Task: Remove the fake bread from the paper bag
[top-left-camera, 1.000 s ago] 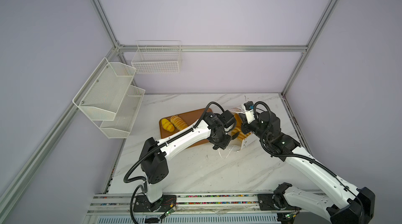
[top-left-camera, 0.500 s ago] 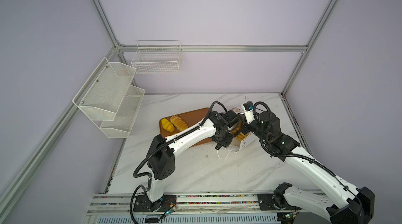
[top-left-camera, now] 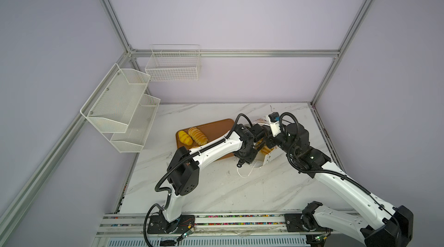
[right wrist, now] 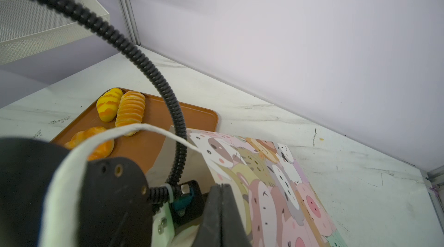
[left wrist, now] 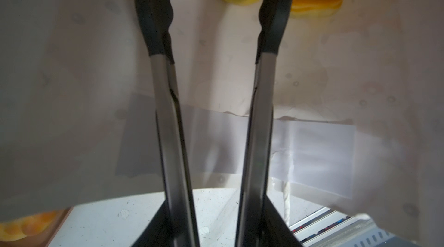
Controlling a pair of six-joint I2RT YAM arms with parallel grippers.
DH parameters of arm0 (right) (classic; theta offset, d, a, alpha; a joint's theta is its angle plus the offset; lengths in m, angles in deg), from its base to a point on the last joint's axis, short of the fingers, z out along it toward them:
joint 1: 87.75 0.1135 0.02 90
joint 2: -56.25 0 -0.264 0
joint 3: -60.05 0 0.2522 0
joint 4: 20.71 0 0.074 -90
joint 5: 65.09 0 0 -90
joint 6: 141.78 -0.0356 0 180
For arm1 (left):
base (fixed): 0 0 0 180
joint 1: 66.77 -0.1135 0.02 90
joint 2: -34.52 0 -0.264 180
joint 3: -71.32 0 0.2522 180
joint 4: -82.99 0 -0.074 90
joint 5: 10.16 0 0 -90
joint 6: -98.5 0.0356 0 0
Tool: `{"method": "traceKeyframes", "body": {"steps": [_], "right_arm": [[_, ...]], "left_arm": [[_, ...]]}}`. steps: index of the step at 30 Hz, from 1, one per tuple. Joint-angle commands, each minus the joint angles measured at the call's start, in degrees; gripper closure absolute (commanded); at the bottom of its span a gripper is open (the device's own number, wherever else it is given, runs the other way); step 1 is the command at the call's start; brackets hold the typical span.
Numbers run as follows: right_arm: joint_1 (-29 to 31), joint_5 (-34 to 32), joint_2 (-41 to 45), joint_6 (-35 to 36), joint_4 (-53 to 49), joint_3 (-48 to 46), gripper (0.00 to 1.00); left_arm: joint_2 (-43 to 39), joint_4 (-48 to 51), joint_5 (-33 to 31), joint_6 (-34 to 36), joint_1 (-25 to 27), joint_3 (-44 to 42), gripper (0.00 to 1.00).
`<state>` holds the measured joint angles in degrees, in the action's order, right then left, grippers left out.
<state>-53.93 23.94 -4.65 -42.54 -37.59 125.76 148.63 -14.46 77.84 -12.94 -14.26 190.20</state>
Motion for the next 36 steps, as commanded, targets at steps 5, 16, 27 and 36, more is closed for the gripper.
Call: {"method": "traceKeyframes", "body": {"steps": [5, 16, 27, 36], "right_arm": [[0.15, 0.09, 0.63, -0.05, 2.41, -0.76, 1.00], [0.10, 2.55, 1.95, 1.75, 3.56, -3.33, 1.00], [0.11, 4.38, 2.68, 2.61, 3.91, -3.98, 1.00], [0.10, 5.89, 3.45, 2.81, 3.95, -3.99, 1.00]], "left_arm": [[-0.46, 7.64, -5.70, 1.22, -0.22, 8.90, 0.60], [-0.56, 10.63, -2.64, 2.02, -0.05, 10.92, 0.61], [-3.69, 5.67, -1.43, 4.83, 1.95, 8.08, 0.58], [-3.67, 2.22, -2.35, 5.29, 3.04, 6.27, 0.55]]}}
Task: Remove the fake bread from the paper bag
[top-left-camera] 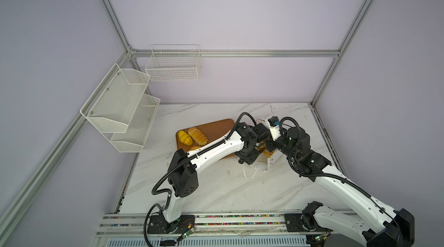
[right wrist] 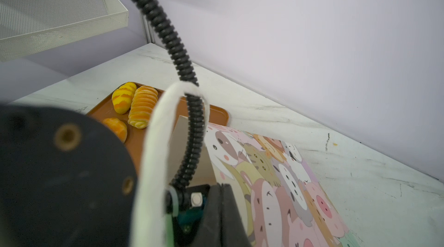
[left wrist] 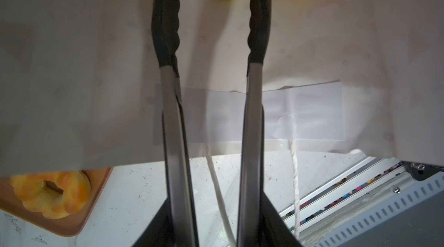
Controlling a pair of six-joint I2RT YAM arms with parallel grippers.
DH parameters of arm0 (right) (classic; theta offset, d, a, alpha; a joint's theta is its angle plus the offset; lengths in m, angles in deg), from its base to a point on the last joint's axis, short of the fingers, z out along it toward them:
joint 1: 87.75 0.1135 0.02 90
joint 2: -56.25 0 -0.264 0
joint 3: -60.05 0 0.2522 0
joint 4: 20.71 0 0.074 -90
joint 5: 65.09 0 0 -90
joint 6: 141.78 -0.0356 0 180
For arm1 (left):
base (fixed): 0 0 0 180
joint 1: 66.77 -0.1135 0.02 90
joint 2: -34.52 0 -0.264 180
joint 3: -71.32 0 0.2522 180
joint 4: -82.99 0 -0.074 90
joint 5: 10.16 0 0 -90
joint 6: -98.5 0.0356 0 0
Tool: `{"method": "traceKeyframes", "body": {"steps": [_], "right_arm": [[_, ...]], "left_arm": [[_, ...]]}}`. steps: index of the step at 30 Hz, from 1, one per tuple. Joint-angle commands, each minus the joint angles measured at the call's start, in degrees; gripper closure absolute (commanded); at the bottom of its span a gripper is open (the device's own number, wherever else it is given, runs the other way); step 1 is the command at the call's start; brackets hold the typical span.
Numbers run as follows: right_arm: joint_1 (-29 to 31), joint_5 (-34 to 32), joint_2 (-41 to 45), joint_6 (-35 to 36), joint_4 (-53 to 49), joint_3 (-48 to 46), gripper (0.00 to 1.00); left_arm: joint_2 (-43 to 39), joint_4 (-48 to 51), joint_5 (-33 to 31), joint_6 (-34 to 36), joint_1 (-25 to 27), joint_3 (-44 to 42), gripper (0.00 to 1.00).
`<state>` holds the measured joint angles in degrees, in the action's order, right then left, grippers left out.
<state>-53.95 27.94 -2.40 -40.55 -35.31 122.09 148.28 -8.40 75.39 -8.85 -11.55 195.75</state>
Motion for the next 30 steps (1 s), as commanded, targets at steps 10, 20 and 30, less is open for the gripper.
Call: {"method": "traceKeyframes", "body": {"steps": [10, 20, 30], "right_arm": [[0.17, 2.74, 2.06, 0.80, 0.84, -0.02, 1.00], [0.13, 1.05, 4.51, 1.62, 0.07, -1.65, 1.00], [0.08, -2.35, 7.66, 4.55, -1.09, -2.92, 1.00]], "left_arm": [[-1.82, -5.06, 0.46, 0.62, 0.41, -0.65, 0.54], [-3.59, -5.86, -2.55, 0.37, 0.41, -4.04, 0.55], [-20.02, -19.12, -4.29, 9.30, 0.85, -22.02, 0.55]]}}
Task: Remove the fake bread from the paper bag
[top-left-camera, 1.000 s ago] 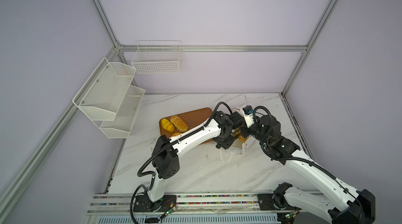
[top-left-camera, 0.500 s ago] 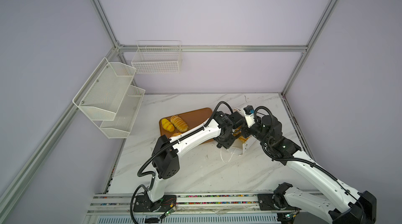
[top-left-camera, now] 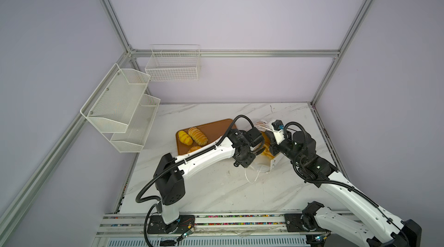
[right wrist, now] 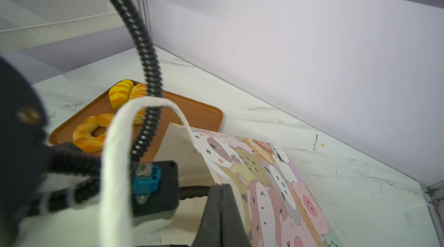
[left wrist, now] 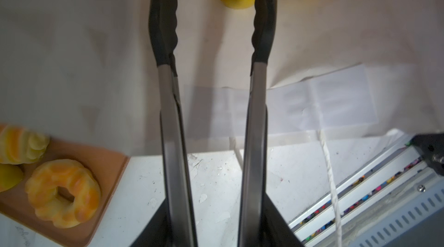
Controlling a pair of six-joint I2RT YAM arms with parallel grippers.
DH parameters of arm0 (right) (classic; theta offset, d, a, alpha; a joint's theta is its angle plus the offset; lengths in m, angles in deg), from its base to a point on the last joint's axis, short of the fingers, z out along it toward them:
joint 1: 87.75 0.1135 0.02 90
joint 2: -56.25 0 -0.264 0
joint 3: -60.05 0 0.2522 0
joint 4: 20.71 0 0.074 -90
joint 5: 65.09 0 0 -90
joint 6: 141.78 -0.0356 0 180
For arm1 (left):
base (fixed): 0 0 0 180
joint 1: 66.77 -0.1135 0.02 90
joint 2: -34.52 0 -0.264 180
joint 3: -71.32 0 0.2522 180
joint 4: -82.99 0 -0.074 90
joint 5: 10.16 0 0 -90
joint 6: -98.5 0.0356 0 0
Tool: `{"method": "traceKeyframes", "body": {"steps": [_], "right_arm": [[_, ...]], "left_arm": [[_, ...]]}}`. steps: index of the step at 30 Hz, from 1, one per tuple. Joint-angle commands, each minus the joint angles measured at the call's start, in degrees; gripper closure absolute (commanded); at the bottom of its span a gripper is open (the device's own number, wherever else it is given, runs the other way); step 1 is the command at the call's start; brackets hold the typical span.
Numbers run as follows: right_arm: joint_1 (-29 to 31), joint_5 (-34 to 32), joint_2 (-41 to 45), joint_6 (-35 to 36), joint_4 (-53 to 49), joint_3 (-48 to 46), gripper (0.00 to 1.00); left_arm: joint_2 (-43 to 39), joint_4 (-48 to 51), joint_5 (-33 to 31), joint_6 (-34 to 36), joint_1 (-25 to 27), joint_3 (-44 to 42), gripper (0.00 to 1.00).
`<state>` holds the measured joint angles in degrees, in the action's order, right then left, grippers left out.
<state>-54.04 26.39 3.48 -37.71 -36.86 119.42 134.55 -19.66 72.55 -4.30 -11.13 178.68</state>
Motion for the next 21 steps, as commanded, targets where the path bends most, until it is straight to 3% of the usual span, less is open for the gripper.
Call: {"method": "traceKeyframes", "body": {"steps": [1, 8, 21], "right_arm": [[0.15, -0.52, 1.95, 1.77, 0.38, -0.13, 1.00], [0.04, 0.38, 2.49, 1.53, -1.29, 0.57, 1.00], [0.10, 2.26, 1.90, 1.15, -1.93, 0.63, 1.00]], "left_arm": [[-7.77, -9.37, -1.75, 5.76, 0.70, -6.87, 0.55], [-10.74, -12.08, -8.96, 15.55, 4.20, -11.40, 0.55], [-0.11, -9.80, -2.88, 12.21, 6.82, -3.11, 0.53]]}}
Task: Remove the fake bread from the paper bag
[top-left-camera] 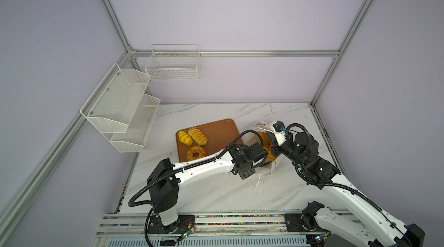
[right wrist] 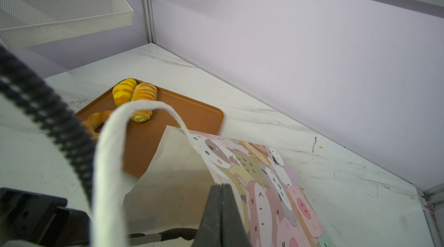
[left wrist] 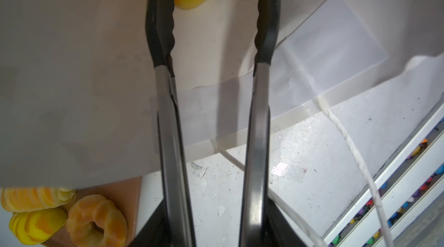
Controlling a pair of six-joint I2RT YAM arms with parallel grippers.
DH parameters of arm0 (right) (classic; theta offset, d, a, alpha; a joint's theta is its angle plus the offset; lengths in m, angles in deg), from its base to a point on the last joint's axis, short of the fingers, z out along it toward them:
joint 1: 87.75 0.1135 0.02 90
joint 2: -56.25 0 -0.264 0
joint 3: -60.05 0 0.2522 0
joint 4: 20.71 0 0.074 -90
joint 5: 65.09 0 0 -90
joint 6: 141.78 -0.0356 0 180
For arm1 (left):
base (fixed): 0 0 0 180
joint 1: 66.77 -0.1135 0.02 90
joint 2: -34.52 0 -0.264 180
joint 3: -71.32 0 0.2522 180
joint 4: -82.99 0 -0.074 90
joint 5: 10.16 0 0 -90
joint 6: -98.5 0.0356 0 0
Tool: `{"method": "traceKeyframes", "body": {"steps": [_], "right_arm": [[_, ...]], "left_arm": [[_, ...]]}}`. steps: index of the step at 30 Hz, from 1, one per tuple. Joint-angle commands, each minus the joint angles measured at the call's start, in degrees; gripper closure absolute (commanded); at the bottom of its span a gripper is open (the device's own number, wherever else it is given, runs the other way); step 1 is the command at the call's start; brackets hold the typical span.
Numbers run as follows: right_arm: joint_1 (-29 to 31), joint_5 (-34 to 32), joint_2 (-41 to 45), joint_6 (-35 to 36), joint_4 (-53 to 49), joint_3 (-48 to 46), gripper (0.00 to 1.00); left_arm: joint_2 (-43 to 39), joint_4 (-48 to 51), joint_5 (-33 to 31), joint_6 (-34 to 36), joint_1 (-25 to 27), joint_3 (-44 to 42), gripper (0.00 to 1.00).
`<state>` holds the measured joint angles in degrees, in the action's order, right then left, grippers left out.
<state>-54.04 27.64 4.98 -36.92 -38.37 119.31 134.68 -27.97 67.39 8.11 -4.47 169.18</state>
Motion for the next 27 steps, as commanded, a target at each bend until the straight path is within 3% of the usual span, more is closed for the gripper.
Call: {"method": "traceKeyframes", "body": {"steps": [1, 17, 27], "right_arm": [[0.04, 1.13, 0.24, 0.34, -0.40, 0.74, 1.00], [0.09, 2.29, -0.63, -1.09, 0.93, 0.89, 1.00], [0.08, 2.81, -1.61, -2.63, 3.88, -0.43, 1.00]], "left_arm": [[0.06, -1.79, 2.84, -0.38, 0.10, 6.82, 0.52], [2.90, -2.86, 1.60, -3.73, -0.96, 12.24, 0.53], [12.27, 3.92, 0.48, -7.13, -0.77, 21.67, 0.53]]}}
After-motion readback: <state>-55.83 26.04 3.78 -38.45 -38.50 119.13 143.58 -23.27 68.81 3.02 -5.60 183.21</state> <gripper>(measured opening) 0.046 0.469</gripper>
